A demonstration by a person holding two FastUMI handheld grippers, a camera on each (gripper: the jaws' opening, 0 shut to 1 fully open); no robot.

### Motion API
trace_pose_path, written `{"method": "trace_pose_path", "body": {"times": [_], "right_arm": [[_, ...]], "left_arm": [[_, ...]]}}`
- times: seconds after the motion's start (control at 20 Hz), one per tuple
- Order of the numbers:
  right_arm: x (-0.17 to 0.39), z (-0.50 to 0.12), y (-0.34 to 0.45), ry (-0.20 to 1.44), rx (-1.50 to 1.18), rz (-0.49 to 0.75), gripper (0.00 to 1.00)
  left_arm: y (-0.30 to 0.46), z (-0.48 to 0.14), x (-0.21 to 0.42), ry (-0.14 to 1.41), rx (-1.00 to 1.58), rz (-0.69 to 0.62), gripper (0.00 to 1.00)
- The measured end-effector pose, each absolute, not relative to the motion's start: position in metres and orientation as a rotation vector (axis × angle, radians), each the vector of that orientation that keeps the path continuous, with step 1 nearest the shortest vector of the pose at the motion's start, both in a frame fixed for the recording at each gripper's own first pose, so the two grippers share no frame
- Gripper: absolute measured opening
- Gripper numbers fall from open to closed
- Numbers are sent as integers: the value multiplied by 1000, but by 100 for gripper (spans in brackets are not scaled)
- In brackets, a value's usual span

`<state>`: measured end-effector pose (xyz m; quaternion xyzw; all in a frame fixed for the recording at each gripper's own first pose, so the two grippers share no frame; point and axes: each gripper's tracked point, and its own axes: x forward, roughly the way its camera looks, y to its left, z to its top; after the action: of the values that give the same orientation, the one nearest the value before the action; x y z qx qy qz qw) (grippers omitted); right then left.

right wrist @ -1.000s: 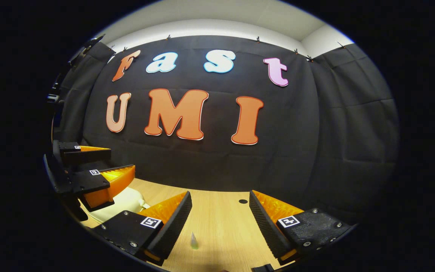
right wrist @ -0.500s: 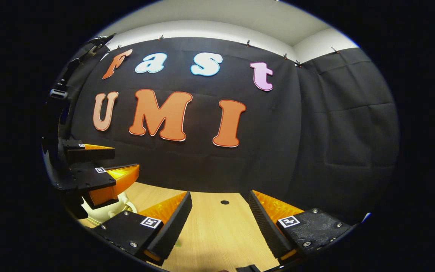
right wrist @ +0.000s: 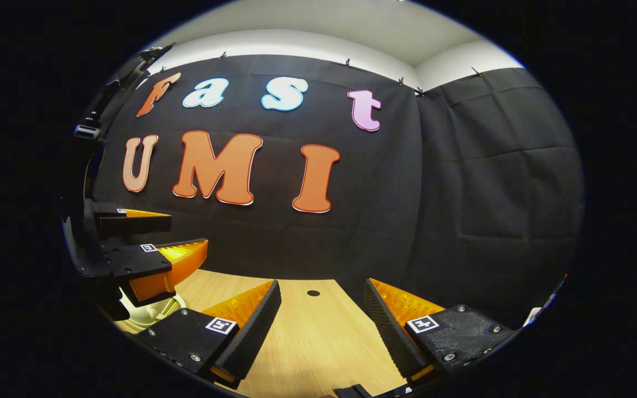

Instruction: First open the suitcase, pack the skin care products into it, and then close the suitcase.

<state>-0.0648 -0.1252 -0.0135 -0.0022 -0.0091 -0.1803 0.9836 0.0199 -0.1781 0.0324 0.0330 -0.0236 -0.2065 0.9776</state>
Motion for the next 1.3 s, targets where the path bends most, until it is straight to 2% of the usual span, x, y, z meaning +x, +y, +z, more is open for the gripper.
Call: {"method": "trace_pose_path", "body": {"times": [0.2, 0.25, 0.3, 0.5, 0.7, 0.8, 0.85, 0.9, 0.95, 1.05, 1.15, 1.25, 1.3], "right_arm": [[-69, -13, -132, -20, -5, -372, 96], [-71, -13, -134, -23, -7, -374, 100], [-73, -12, -136, -26, -8, -379, 96], [-82, -10, -141, -53, 5, -412, 96], [-93, -27, -142, -101, 15, -502, 100], [-94, -45, -138, -105, 36, -547, 92], [-95, -55, -136, -106, 34, -569, 96], [-95, -63, -132, -120, 25, -581, 96], [-94, -74, -131, -107, 22, -596, 96], [-93, -88, -134, -90, 13, -624, 96], [-92, -93, -142, -70, 13, -653, 96], [-95, -93, -148, -55, 19, -670, 96], [-97, -90, -153, -37, 26, -675, 96]], "left_arm": [[-191, 35, 18, -54, 73, -435, 99], [-194, 36, 17, -61, 72, -440, 100], [-197, 39, 15, -67, 70, -444, 98], [-210, 40, 10, -97, 69, -471, 98], [-232, 2, 1, -108, 78, -572, 98], [-241, -26, -2, -110, 91, -630, 98], [-242, -41, -2, -115, 89, -644, 98], [-243, -54, 0, -131, 74, -652, 100], [-247, -69, 6, -115, 65, -652, 97], [-258, -93, 20, -77, 28, -656, 100], [-259, -104, 35, -50, -7, -639, 97], [-255, -100, 41, -29, -25, -612, 100], [-252, -90, 42, -33, -33, -603, 98]]}}
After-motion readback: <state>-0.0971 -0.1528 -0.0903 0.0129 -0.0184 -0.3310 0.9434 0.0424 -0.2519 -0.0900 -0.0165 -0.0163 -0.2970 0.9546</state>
